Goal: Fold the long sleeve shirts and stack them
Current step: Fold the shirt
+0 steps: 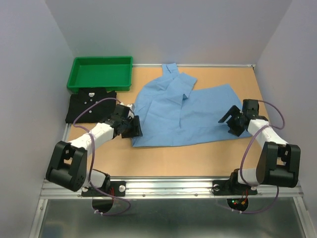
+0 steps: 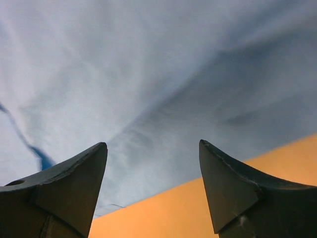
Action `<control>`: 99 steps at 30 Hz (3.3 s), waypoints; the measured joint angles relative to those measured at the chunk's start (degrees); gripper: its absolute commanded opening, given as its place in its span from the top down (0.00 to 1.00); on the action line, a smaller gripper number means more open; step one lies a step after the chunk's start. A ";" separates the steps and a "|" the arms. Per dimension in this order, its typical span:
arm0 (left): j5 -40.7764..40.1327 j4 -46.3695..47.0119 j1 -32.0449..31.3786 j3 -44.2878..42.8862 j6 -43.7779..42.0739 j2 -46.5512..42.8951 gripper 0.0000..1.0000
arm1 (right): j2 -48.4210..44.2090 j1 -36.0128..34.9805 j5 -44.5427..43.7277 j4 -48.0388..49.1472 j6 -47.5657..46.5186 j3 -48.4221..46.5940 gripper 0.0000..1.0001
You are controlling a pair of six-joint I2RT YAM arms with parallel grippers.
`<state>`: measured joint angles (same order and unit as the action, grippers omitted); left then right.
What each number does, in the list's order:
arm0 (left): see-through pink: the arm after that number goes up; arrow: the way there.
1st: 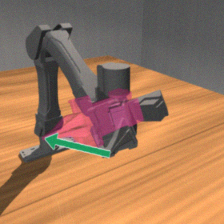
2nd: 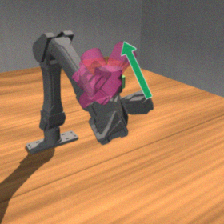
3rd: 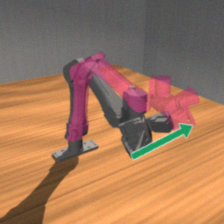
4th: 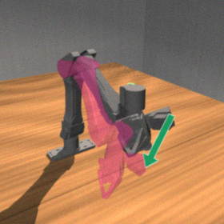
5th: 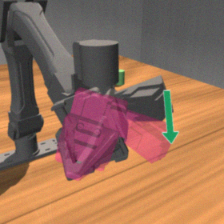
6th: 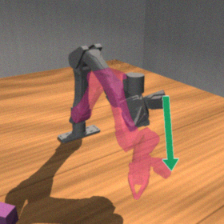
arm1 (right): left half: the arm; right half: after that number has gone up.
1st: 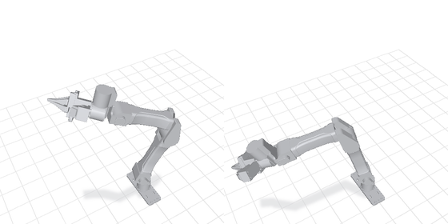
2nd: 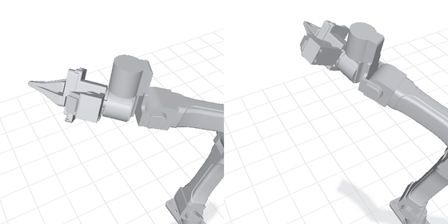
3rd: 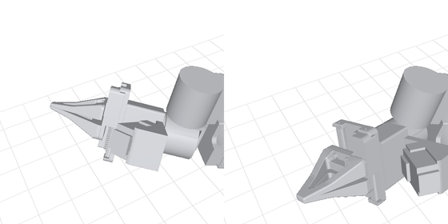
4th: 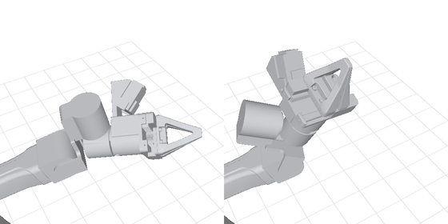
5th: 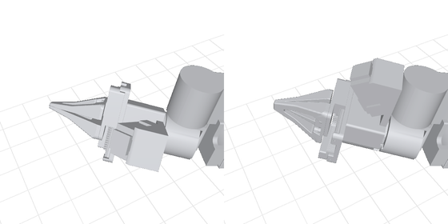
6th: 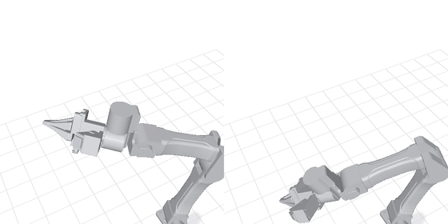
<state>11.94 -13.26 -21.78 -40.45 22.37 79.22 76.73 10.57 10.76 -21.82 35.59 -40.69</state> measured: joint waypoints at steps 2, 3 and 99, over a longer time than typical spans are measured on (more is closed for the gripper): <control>-0.33 -0.04 0.04 -0.09 -0.66 -3.56 0.26 | 0.37 -2.97 -0.11 -1.68 -0.94 -3.93 0.20; -0.83 0.07 0.13 -0.22 -1.20 -5.66 0.20 | 0.98 -4.31 -0.26 -2.75 -1.53 -6.91 0.20; -17.11 10.01 4.98 2.56 -5.33 -20.11 0.04 | 16.48 -30.32 53.13 30.73 -17.25 -38.23 0.99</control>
<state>-5.17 -3.25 -16.80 -37.89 17.04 59.11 93.21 -19.75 63.90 8.91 18.35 -78.91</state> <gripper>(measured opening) 0.963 0.023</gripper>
